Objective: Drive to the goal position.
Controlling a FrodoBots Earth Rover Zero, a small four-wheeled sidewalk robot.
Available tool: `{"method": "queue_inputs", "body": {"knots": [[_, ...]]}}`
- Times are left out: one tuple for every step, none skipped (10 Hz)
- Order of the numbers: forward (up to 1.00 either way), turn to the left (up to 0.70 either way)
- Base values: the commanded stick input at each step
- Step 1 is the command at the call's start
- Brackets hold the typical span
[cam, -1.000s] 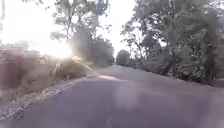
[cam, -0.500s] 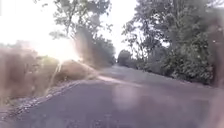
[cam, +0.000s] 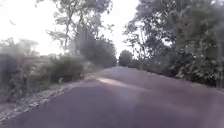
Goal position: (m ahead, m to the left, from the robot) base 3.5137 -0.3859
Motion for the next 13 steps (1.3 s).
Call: {"method": "queue_inputs", "body": {"knots": [[1.00, 0.00], [1.00, 0.00], [1.00, 0.00], [1.00, 0.00], [1.00, 0.00], [1.00, 0.00], [1.00, 0.00], [1.00, 0.00], [1.00, 0.00], [1.00, 0.00], [1.00, 0.00], [1.00, 0.00], [1.00, 0.00]]}}
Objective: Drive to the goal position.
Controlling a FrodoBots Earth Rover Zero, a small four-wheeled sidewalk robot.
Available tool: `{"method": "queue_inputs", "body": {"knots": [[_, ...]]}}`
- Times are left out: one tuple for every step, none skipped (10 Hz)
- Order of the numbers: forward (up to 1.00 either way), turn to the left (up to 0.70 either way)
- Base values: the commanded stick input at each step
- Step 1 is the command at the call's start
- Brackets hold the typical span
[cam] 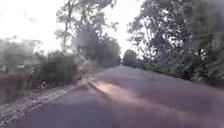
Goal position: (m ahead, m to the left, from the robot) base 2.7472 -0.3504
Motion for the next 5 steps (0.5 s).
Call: {"method": "queue_inputs", "body": {"knots": [[1.00, 0.00], [1.00, 0.00], [0.13, 0.00], [0.00, 0.00], [0.00, -0.42]]}}
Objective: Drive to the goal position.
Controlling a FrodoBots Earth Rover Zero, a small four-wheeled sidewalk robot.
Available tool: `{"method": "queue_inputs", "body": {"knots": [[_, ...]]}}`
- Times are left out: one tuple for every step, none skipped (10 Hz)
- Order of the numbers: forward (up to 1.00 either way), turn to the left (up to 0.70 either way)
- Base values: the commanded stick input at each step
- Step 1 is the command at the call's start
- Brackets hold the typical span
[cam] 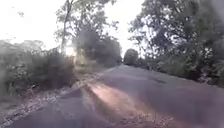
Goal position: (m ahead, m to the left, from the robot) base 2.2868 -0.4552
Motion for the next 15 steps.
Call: {"method": "queue_inputs", "body": {"knots": [[0.00, -0.83], [0.00, -0.98], [0.00, -1.00], [0.00, -1.00], [0.00, -1.00], [0.00, -1.00], [0.00, -1.00], [0.00, -1.00], [0.00, -1.00], [0.00, -1.00], [0.44, -0.56], [1.00, 0.00], [1.00, 0.00], [1.00, 0.00], [1.00, 0.00]]}}
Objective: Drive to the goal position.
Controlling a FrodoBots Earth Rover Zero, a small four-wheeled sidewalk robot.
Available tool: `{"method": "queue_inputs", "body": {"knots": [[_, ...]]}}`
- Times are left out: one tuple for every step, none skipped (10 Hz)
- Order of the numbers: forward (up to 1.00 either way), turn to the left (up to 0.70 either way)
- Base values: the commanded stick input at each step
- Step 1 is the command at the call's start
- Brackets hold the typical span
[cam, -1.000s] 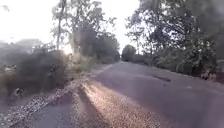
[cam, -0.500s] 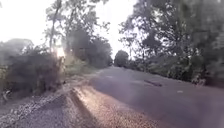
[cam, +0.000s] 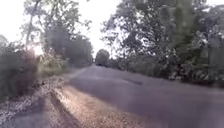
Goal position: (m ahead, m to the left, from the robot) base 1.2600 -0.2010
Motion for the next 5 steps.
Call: {"method": "queue_inputs", "body": {"knots": [[1.00, 0.00], [1.00, 0.00], [1.00, 0.00], [1.00, 0.00], [1.00, 0.00]]}}
